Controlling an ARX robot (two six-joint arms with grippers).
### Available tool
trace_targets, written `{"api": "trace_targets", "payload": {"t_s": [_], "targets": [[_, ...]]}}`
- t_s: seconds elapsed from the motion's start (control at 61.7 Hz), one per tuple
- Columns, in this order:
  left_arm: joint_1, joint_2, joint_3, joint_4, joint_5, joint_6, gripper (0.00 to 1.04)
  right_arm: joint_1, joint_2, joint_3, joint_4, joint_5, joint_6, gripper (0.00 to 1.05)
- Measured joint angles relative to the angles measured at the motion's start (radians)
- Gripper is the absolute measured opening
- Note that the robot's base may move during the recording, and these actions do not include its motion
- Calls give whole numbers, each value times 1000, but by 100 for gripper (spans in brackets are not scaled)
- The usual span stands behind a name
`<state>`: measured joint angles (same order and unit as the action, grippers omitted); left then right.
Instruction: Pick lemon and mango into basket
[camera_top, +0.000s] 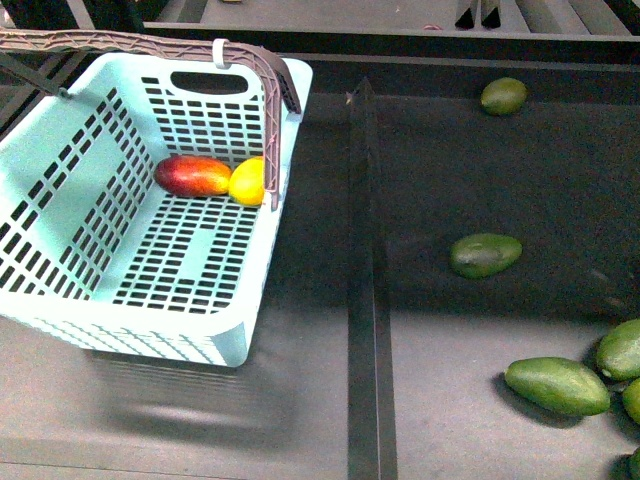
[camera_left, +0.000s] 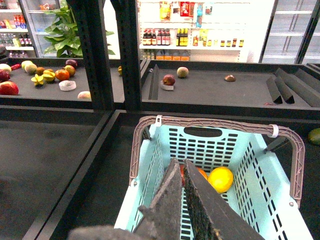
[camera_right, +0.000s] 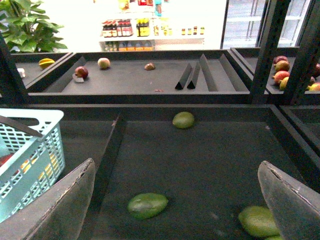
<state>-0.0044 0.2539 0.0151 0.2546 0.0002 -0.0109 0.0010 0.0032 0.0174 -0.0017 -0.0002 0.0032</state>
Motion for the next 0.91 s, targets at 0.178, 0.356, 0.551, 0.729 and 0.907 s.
{"api": "trace_targets", "payload": {"t_s": [0.178,0.356,0.551,0.729,0.907], "targets": [[0,-60,0,-59,0,0,4,0,0,0,0,0,0,96],[0,-238,0,-248,0,0,4,0,0,0,0,0,0,96],[0,-248,0,-252,0,0,4,0,0,0,0,0,0,96],[0,-248,0,-252,0,0,4,0,0,0,0,0,0,96],[0,-248,0,-252,0,0,4,0,0,0,0,0,0,96]]}}
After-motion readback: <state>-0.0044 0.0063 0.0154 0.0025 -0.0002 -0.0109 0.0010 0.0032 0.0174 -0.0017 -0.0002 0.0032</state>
